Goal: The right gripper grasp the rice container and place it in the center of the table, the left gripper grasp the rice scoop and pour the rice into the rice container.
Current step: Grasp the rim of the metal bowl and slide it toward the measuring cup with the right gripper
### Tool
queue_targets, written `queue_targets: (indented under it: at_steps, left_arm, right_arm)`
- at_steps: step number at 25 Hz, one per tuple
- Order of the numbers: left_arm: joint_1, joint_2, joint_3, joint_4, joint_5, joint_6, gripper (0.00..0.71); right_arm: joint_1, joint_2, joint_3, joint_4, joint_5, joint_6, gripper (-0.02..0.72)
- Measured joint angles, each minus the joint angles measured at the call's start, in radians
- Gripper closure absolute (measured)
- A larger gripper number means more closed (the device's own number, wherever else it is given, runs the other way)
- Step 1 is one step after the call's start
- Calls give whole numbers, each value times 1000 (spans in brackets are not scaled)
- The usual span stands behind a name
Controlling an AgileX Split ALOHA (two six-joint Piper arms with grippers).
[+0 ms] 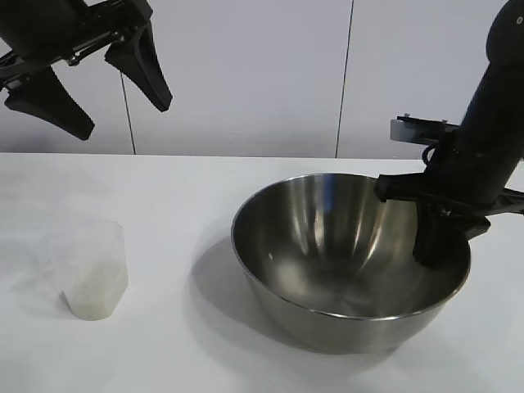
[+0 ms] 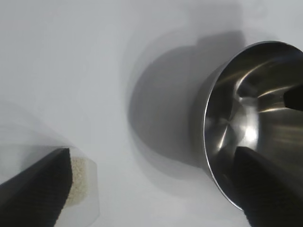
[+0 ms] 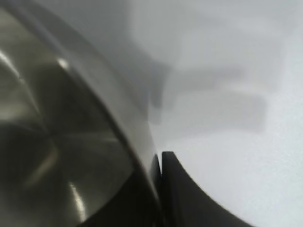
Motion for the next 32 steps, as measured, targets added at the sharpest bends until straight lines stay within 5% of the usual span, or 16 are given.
queue_targets:
  at_steps: [6,13,26,29,32]
  left_arm:
    - [0,0,0,0,0,0,53]
    - [0,0,0,0,5,0,53]
    - [0,0,0,0,28,34,53]
    - [0,0,0,0,38,37,53]
    - [0,0,0,0,41,42,53]
  right_arm:
    - [92,0,0,17,-28,-10,692]
    - [265,0,0,-22,-103,59,692]
    - [317,68,0,-84,-136,161,689]
    - [317,68,-9,-80,-122,165,598]
    - [317,68,-54,-81,-76,165,374]
